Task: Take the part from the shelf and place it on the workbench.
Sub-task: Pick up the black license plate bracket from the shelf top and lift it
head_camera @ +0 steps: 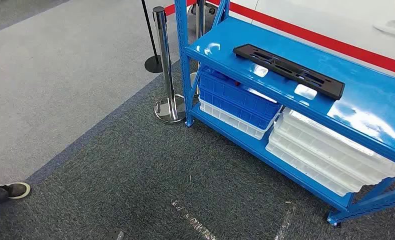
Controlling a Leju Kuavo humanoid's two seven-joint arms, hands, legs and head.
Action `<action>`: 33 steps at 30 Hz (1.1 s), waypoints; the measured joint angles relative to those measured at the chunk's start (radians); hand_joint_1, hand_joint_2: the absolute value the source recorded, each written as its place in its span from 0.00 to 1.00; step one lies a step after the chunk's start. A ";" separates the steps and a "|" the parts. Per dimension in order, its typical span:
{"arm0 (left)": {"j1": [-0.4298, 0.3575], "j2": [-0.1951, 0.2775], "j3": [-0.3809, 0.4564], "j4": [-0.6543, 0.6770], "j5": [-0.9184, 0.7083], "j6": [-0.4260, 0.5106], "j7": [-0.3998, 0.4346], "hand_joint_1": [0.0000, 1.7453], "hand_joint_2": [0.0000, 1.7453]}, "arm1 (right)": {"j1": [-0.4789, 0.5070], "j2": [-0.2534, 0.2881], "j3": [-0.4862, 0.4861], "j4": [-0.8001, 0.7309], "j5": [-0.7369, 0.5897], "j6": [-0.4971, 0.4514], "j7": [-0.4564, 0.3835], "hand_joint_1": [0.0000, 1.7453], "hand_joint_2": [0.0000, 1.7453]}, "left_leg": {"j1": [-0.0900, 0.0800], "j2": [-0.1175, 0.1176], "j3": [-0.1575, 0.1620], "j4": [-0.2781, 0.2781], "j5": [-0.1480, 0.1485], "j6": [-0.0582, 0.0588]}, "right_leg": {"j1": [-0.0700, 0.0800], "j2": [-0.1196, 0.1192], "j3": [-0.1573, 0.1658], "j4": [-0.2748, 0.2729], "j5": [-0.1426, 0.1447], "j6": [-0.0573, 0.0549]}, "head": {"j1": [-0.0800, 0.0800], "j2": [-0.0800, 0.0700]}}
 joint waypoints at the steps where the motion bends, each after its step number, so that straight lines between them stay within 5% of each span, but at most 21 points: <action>1: -0.003 0.000 -0.009 0.002 0.007 0.003 0.001 0.00 0.00 | -0.002 0.000 0.007 0.001 -0.003 -0.001 0.001 0.00 0.00 | 0.000 0.000 0.000 0.000 0.000 0.000 | 0.000 0.000 0.000 0.000 0.000 0.000 | 0.000 0.000; 4: -0.018 0.000 -0.040 0.007 0.042 0.017 0.008 0.00 0.00 | -0.009 0.000 0.038 0.005 -0.021 -0.006 0.003 0.00 0.00 | 0.000 0.000 0.000 0.000 0.000 0.000 | 0.000 0.000 0.000 0.000 0.000 0.000 | 0.000 0.000; 8: -0.058 0.000 -0.101 0.019 0.123 0.049 0.024 0.00 0.00 | -0.028 0.001 0.104 0.015 -0.065 -0.018 0.012 0.00 1.00 | 0.000 0.000 0.000 0.000 0.000 0.000 | 0.000 0.000 0.000 0.000 0.000 0.000 | 0.000 0.000; 10: -0.083 0.001 -0.144 0.028 0.168 0.069 0.031 0.00 0.50 | -0.041 0.001 0.146 0.022 -0.091 -0.030 0.012 0.00 1.00 | 0.000 0.000 0.000 0.000 0.000 0.000 | 0.000 0.000 0.000 0.000 0.000 0.000 | 0.000 0.000; 12: -0.102 0.002 -0.183 0.036 0.211 0.092 0.036 0.00 0.50 | -0.053 0.001 0.182 0.028 -0.118 -0.046 0.007 0.00 1.00 | 0.000 0.000 0.000 0.000 0.000 0.000 | 0.000 0.000 0.000 0.000 0.000 0.000 | 0.000 0.000; 14: -0.117 0.003 -0.216 0.042 0.249 0.118 0.037 0.00 0.00 | -0.064 0.001 0.208 0.033 -0.147 -0.066 -0.005 0.00 1.00 | 0.000 0.000 0.000 0.000 0.000 0.000 | 0.000 0.000 0.000 0.000 0.000 0.000 | 0.000 0.000; 19: -0.130 0.003 -0.258 0.047 0.290 0.151 0.037 0.00 0.00 | -0.089 0.001 0.234 0.038 -0.188 -0.088 -0.032 0.00 1.00 | 0.000 0.000 0.000 0.000 0.000 0.000 | 0.000 0.000 0.000 0.000 0.000 0.000 | 0.000 0.000; 23: -0.155 0.003 -0.308 0.053 0.340 0.178 0.036 0.00 1.00 | -0.145 -0.002 0.254 0.041 -0.245 -0.101 -0.091 0.00 1.00 | 0.000 0.000 0.000 0.001 0.000 0.000 | 0.000 0.000 0.000 0.000 0.000 0.000 | 0.000 0.000; 27: -0.182 0.003 -0.359 0.062 0.397 0.203 0.034 0.00 1.00 | -0.227 -0.003 0.277 0.040 -0.303 -0.109 -0.177 0.00 1.00 | 0.000 0.000 0.000 0.001 0.001 0.000 | 0.000 0.000 0.001 0.000 0.001 0.001 | 0.000 0.000; 31: -0.206 0.006 -0.405 0.072 0.445 0.219 0.034 0.00 0.00 | -0.307 -0.001 0.295 0.014 -0.337 -0.106 -0.263 0.00 1.00 | 0.000 0.000 0.002 0.002 0.002 0.000 | 0.000 0.000 0.002 0.000 0.002 0.001 | 0.000 0.000; 33: -0.220 0.008 -0.430 0.076 0.465 0.223 0.034 0.00 0.00 | -0.343 0.004 0.303 -0.010 -0.345 -0.105 -0.300 0.00 1.00 | 0.000 0.000 0.005 0.003 0.002 0.000 | -0.001 0.000 0.001 0.000 0.003 0.001 | 0.000 0.000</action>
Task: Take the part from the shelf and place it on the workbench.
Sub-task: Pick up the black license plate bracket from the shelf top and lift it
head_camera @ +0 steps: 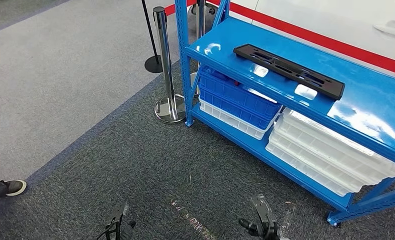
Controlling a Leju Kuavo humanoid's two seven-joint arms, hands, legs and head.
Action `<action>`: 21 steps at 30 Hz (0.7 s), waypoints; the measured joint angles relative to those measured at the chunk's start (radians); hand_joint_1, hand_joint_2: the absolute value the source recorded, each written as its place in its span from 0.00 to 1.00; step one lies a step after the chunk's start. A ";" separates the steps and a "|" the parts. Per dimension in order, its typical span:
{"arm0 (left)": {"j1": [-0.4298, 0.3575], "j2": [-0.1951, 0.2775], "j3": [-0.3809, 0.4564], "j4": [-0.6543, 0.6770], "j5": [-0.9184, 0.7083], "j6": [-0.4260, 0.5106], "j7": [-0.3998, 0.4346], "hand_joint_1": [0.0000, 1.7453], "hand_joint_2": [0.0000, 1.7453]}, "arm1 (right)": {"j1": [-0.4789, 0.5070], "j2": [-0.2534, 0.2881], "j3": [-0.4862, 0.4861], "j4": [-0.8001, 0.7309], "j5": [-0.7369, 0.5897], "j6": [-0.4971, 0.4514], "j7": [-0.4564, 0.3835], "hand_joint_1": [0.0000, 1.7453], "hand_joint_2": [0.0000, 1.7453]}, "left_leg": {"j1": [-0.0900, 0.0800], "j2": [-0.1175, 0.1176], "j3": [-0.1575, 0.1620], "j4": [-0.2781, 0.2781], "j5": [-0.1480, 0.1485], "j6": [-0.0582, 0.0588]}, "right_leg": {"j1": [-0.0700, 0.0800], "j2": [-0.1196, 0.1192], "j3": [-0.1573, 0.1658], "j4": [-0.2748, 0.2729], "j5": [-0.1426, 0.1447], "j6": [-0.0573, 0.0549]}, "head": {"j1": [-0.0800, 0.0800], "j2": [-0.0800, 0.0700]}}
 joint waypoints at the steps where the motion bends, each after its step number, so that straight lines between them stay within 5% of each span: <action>1: -0.007 0.002 -0.014 0.003 0.010 0.002 0.000 0.00 0.00 | -0.017 0.004 0.004 -0.016 -0.002 0.000 -0.019 0.00 1.00 | 0.000 0.000 0.001 0.001 0.000 0.000 | 0.000 0.000 0.000 0.000 0.001 0.000 | 0.000 0.000; 4: -0.026 0.006 -0.059 0.011 0.035 0.009 0.000 0.00 0.00 | -0.060 0.018 0.014 -0.082 -0.002 -0.004 -0.072 0.00 1.00 | 0.000 0.000 0.001 0.003 0.001 0.000 | 0.000 0.000 -0.001 0.000 0.001 0.001 | 0.000 0.000; 8: -0.049 0.009 -0.109 0.020 0.059 0.018 0.004 0.00 0.00 | -0.100 0.038 0.025 -0.193 0.011 -0.013 -0.125 0.00 0.00 | 0.000 -0.001 -0.003 0.008 0.001 0.000 | -0.001 0.000 -0.001 0.000 0.004 0.004 | 0.000 0.000; 12: -0.066 0.012 -0.154 0.027 0.075 0.031 0.008 0.00 0.00 | -0.127 0.056 0.030 -0.317 0.023 -0.025 -0.159 0.00 0.00 | -0.001 0.000 -0.010 0.014 0.003 0.005 | -0.002 0.000 -0.003 -0.003 0.010 0.014 | 0.000 0.000; 15: -0.077 0.012 -0.184 0.029 0.084 0.038 0.015 0.00 0.00 | -0.142 0.065 0.032 -0.414 0.032 -0.029 -0.177 0.00 0.00 | 0.010 0.004 -0.001 -0.011 0.022 0.019 | 0.001 -0.003 -0.017 0.015 -0.003 0.025 | 0.002 0.000; 19: -0.085 0.013 -0.215 0.032 0.095 0.055 0.023 0.00 0.00 | -0.154 0.071 0.037 -0.538 0.044 -0.032 -0.194 0.00 0.00 | 0.016 0.010 0.001 -0.022 0.030 0.026 | -0.008 -0.008 -0.129 0.231 -0.085 0.039 | 0.006 0.000; 21: -0.086 0.013 -0.225 0.035 0.100 0.064 0.026 0.00 0.00 | -0.154 0.072 0.040 -0.597 0.048 -0.036 -0.200 0.00 0.00 | 0.020 0.010 0.003 -0.019 0.025 0.021 | -0.015 -0.010 -0.146 0.240 -0.050 0.045 | 0.006 0.000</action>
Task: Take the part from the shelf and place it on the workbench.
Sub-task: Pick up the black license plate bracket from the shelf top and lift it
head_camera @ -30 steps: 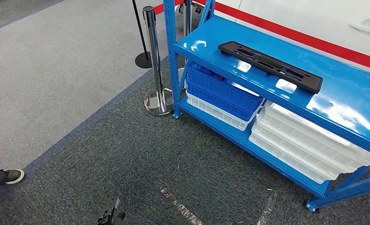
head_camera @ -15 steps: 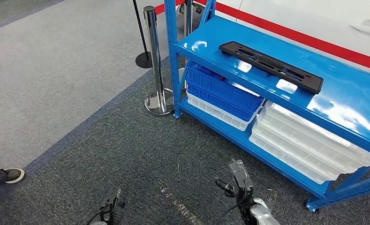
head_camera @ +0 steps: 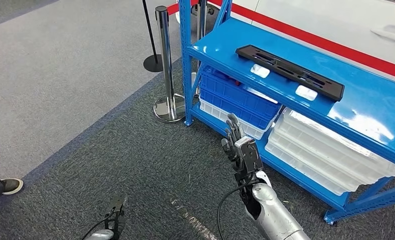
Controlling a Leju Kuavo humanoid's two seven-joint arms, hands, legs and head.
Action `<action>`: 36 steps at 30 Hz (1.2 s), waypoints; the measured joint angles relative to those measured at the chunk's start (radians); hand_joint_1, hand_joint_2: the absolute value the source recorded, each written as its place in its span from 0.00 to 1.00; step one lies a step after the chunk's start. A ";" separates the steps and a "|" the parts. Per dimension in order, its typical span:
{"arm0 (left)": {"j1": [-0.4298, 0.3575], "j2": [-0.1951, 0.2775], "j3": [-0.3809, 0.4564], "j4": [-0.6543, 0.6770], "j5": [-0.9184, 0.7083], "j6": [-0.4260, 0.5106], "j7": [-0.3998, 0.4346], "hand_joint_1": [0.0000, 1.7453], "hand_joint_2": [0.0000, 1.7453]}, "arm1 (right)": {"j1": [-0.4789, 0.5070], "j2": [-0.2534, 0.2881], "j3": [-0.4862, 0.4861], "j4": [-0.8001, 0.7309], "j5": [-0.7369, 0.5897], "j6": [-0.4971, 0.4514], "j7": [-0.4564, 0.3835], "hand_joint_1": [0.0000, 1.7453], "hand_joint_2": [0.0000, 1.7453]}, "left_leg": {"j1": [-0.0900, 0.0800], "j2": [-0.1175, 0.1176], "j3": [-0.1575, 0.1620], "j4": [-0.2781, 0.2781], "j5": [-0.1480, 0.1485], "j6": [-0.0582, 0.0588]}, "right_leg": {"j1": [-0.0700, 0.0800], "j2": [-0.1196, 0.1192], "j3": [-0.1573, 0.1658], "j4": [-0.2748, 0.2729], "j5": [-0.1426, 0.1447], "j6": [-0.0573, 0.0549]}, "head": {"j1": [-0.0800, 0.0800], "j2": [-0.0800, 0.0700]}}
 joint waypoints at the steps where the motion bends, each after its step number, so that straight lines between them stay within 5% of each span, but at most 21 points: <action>1: 0.000 0.000 -0.003 0.000 0.002 0.004 0.001 0.00 0.00 | -0.001 0.000 0.001 -0.022 0.001 -0.002 -0.003 0.00 0.00 | 0.003 -0.001 0.002 0.003 -0.005 -0.005 | -0.003 0.000 0.017 -0.050 0.041 0.003 | 0.000 0.000; 3: -0.002 0.000 -0.005 0.001 0.006 0.009 0.002 0.00 0.00 | -0.002 0.003 0.003 -0.058 0.004 -0.004 -0.006 0.00 0.00 | 0.007 -0.004 0.003 0.016 -0.020 -0.020 | -0.003 0.003 0.065 -0.166 0.096 0.004 | 0.001 0.000; 4: -0.005 0.000 -0.007 0.001 0.008 0.013 0.004 0.00 0.00 | -0.002 0.004 0.004 -0.081 0.005 -0.005 -0.007 0.00 0.00 | 0.007 -0.005 -0.002 0.023 -0.025 -0.028 | -0.001 0.005 0.082 -0.204 0.102 -0.001 | 0.003 0.000; 9: -0.019 0.001 -0.026 0.004 0.022 0.036 0.009 0.00 0.00 | -0.006 0.012 0.013 -0.243 0.018 -0.004 -0.021 0.00 0.00 | 0.007 0.006 -0.030 0.062 -0.049 -0.051 | 0.001 0.007 0.092 -0.232 0.082 -0.041 | 0.001 0.000; 12: -0.032 0.001 -0.045 0.007 0.030 0.049 0.010 0.00 0.00 | -0.008 0.013 0.023 -0.333 0.025 -0.005 -0.028 0.00 0.00 | 0.007 0.021 -0.121 0.234 -0.115 -0.057 | 0.004 -0.001 0.102 -0.235 0.077 -0.055 | -0.002 0.000; 14: -0.034 0.002 -0.054 0.011 0.033 0.055 0.010 0.00 0.00 | -0.008 0.013 0.030 -0.379 0.036 -0.007 -0.029 0.00 0.00 | 0.007 0.022 -0.176 0.310 -0.117 -0.055 | 0.009 -0.003 0.108 -0.235 0.073 -0.060 | -0.002 0.000; 16: -0.035 0.003 -0.057 0.013 0.036 0.057 0.010 0.00 0.00 | -0.008 0.013 0.037 -0.416 0.046 -0.009 -0.029 0.00 0.00 | 0.005 0.022 -0.170 0.251 -0.046 -0.045 | 0.014 -0.002 0.117 -0.235 0.067 -0.062 | -0.002 0.000; 19: -0.042 0.004 -0.062 0.015 0.036 0.055 0.009 0.00 0.00 | -0.010 0.013 0.041 -0.455 0.051 -0.010 -0.029 0.00 0.00 | -0.007 0.024 -0.112 0.087 0.043 -0.024 | 0.019 -0.002 0.124 -0.236 0.062 -0.057 | -0.001 0.000; 24: -0.047 0.005 -0.076 0.019 0.034 0.047 0.006 0.00 0.00 | -0.013 0.009 0.053 -0.506 0.063 -0.022 -0.022 0.00 0.00 | -0.005 0.025 -0.090 0.026 0.041 -0.013 | 0.019 -0.005 0.104 -0.219 0.052 -0.030 | -0.002 0.000; 27: -0.051 0.006 -0.085 0.021 0.030 0.040 0.004 0.00 0.00 | -0.017 0.003 0.062 -0.521 0.076 -0.031 -0.015 0.00 0.00 | -0.002 0.026 -0.081 0.018 0.042 -0.007 | 0.014 -0.005 0.026 -0.065 -0.015 -0.018 | 0.001 0.000; 29: -0.051 0.006 -0.091 0.023 0.028 0.037 0.005 0.00 0.00 | -0.016 -0.002 0.069 -0.526 0.081 -0.035 -0.010 0.00 0.00 | -0.001 0.025 -0.078 0.020 0.037 -0.005 | 0.011 -0.005 -0.019 0.004 -0.020 -0.014 | 0.001 0.000; 30: -0.050 0.006 -0.092 0.024 0.027 0.035 0.006 0.00 0.00 | -0.016 -0.005 0.072 -0.529 0.083 -0.036 -0.007 0.00 0.00 | 0.000 0.024 -0.075 0.022 0.034 -0.006 | 0.010 -0.005 -0.016 -0.013 0.005 -0.013 | 0.002 0.000; 33: -0.051 0.004 -0.092 0.025 0.026 0.032 0.008 0.00 0.00 | -0.018 -0.008 0.078 -0.538 0.086 -0.037 -0.005 0.00 0.00 | 0.001 0.022 -0.066 0.033 0.015 -0.017 | 0.007 -0.004 0.055 -0.177 0.092 -0.017 | 0.002 0.000; 36: -0.055 0.004 -0.092 0.026 0.025 0.027 0.010 0.00 0.00 | -0.020 -0.010 0.086 -0.543 0.086 -0.037 -0.004 0.00 0.00 | -0.004 0.022 -0.068 0.038 0.004 -0.034 | 0.012 -0.001 0.085 -0.235 0.087 -0.033 | 0.002 0.000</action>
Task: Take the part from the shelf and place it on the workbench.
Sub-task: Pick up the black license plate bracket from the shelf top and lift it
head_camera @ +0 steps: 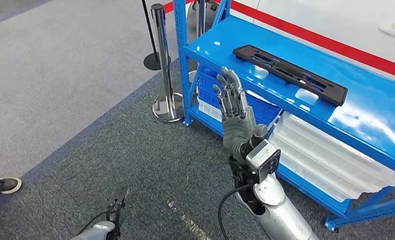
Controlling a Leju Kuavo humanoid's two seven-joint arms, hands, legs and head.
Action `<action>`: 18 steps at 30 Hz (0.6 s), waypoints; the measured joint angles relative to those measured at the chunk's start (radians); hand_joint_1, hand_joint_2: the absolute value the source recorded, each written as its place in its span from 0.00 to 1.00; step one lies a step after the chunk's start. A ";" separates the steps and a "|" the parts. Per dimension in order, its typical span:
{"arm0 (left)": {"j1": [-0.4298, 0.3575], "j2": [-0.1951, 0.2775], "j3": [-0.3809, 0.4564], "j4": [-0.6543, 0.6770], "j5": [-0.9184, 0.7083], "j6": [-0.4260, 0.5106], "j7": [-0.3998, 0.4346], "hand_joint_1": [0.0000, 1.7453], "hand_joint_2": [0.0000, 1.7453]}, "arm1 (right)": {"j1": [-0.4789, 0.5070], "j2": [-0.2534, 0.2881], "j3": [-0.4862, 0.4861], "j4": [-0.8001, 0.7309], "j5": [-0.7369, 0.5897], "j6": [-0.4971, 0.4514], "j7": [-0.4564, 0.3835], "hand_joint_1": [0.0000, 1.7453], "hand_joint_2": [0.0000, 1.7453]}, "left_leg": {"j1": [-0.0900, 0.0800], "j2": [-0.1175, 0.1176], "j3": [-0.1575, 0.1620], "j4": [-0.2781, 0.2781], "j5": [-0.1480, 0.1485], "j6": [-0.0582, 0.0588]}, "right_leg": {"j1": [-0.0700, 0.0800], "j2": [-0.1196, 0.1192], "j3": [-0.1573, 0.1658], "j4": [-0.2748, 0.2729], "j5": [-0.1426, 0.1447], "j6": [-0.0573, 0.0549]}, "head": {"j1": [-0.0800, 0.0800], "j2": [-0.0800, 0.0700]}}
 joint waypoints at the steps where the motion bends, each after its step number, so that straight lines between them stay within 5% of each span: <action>1: 0.000 0.000 0.000 0.000 0.000 -0.001 0.000 0.00 0.00 | 0.000 -0.001 0.002 -0.002 0.000 0.000 0.000 0.00 0.00 | 0.001 0.001 0.000 -0.001 -0.003 -0.005 | -0.002 0.000 0.003 -0.001 -0.002 -0.006 | -0.001 0.000; 3: -0.001 0.001 0.000 0.001 0.000 -0.003 0.000 0.00 0.00 | -0.002 -0.001 0.005 -0.006 0.000 0.000 0.000 0.00 0.00 | 0.002 0.003 -0.013 0.033 -0.023 -0.013 | -0.007 -0.001 0.016 -0.008 -0.007 -0.018 | -0.003 0.000; 6: -0.003 0.000 0.000 0.001 0.000 -0.005 0.000 0.00 0.00 | -0.005 -0.002 0.010 -0.008 0.000 0.001 0.000 0.00 0.00 | 0.005 0.004 -0.112 0.208 -0.081 -0.022 | -0.007 -0.005 0.035 -0.010 -0.022 -0.029 | -0.005 0.000; 8: 0.000 0.000 0.000 0.001 0.000 -0.005 0.001 0.00 0.00 | -0.003 -0.002 0.013 -0.007 0.000 0.002 0.000 0.00 0.00 | 0.005 0.004 -0.163 0.263 -0.065 -0.023 | -0.006 -0.003 0.049 -0.010 -0.033 -0.029 | -0.005 0.000; 11: 0.001 0.002 -0.001 0.003 0.001 -0.005 0.001 0.00 0.00 | -0.003 -0.002 0.015 -0.007 0.000 0.003 0.000 0.00 0.00 | 0.003 0.003 -0.119 0.112 0.061 -0.010 | -0.005 0.001 0.078 -0.010 -0.056 -0.023 | -0.004 0.000; 12: 0.000 0.002 -0.003 0.004 0.002 -0.005 0.001 0.00 0.00 | -0.004 -0.002 0.015 -0.007 0.000 0.002 0.001 0.00 0.00 | -0.001 0.002 -0.098 0.062 0.083 -0.005 | -0.004 0.002 0.084 -0.010 -0.062 -0.018 | -0.004 0.000; 16: -0.004 0.002 -0.016 0.004 0.004 -0.005 0.002 0.00 0.00 | -0.008 -0.003 0.020 -0.009 0.002 -0.012 0.005 0.00 0.00 | -0.005 0.005 -0.060 -0.005 0.064 0.013 | 0.001 0.002 0.088 -0.008 -0.067 0.002 | -0.005 0.000; 18: -0.003 0.002 -0.017 0.005 0.006 -0.005 0.002 0.00 0.00 | -0.011 -0.004 0.020 -0.010 0.002 -0.018 0.005 0.00 0.00 | 0.000 0.008 -0.042 -0.016 0.059 0.023 | 0.000 0.000 0.063 0.046 -0.086 0.010 | -0.003 0.000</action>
